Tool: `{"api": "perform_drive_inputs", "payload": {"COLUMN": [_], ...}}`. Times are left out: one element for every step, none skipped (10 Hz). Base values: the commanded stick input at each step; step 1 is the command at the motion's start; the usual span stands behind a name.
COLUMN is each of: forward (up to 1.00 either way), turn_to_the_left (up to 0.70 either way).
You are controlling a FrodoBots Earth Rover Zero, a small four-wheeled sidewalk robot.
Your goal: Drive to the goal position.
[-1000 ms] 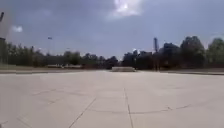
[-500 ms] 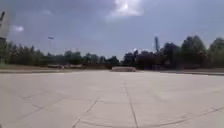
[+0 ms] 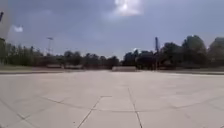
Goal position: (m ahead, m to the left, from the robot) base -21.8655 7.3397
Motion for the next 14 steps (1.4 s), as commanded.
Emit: {"api": "perform_drive_inputs", "payload": {"forward": [0.70, 0.70, 0.70, 0.70, 0.70, 0.70, 0.70, 0.70, 0.70, 0.70, 0.70, 0.70, 0.70, 0.70], "turn_to_the_left": [0.00, 0.00, 0.00, 0.00, 0.00, 0.00, 0.00, 0.00, 0.00, 0.00, 0.00, -0.35, -0.18, 0.00]}}
